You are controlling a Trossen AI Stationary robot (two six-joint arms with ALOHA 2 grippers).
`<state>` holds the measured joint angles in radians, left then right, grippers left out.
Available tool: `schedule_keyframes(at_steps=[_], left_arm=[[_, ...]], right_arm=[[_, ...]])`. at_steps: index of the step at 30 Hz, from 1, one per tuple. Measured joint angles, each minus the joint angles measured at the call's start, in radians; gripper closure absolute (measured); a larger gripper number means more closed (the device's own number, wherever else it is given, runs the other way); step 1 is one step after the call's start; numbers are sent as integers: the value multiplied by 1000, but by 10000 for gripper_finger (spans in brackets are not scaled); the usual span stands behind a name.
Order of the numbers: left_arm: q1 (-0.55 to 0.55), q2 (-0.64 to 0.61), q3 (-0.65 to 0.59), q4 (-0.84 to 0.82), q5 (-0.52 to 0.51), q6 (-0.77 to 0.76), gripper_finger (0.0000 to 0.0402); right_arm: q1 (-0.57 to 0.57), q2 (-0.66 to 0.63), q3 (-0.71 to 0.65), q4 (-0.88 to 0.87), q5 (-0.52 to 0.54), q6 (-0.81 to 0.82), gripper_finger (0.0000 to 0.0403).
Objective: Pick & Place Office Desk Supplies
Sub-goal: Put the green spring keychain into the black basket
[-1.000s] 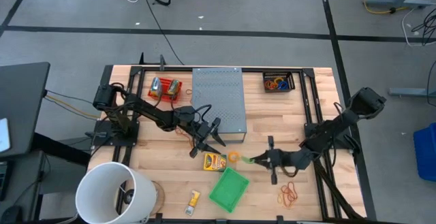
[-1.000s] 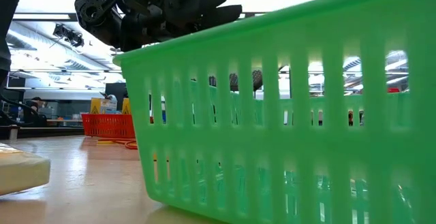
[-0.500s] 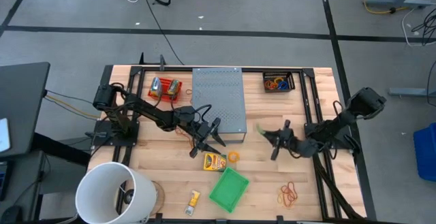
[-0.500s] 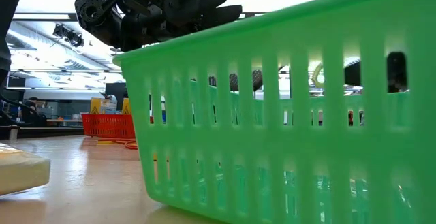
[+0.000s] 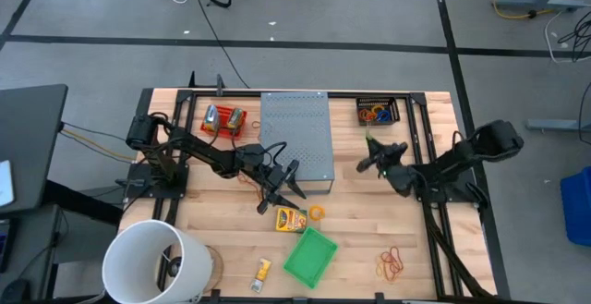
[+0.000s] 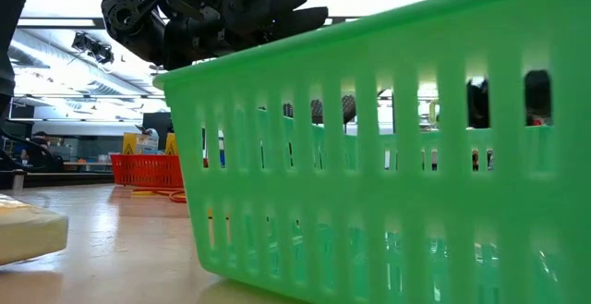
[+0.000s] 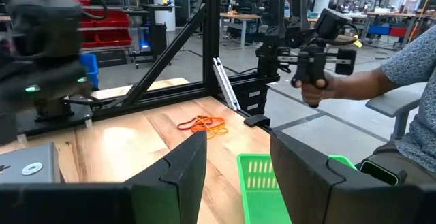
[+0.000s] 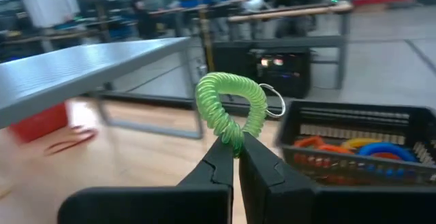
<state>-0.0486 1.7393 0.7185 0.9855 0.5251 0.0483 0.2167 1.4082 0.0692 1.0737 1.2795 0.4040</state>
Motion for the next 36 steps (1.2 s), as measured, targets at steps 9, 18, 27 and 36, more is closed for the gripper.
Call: schedule_keyframes(at_steps=[9,18,27,36], left_arm=[[0,0,0,0,0,0,234],[0,0,0,0,0,0,234],[0,0,0,0,0,0,234],[0,0,0,-14,0,0,234]], right_arm=[[-366,0,0,-17,-235,4,397],[-669,0,64,-247,-514,28,397],[-751,1,254,-579,-621,-19,397],[-806,1,406,-899,-693,-24,352]])
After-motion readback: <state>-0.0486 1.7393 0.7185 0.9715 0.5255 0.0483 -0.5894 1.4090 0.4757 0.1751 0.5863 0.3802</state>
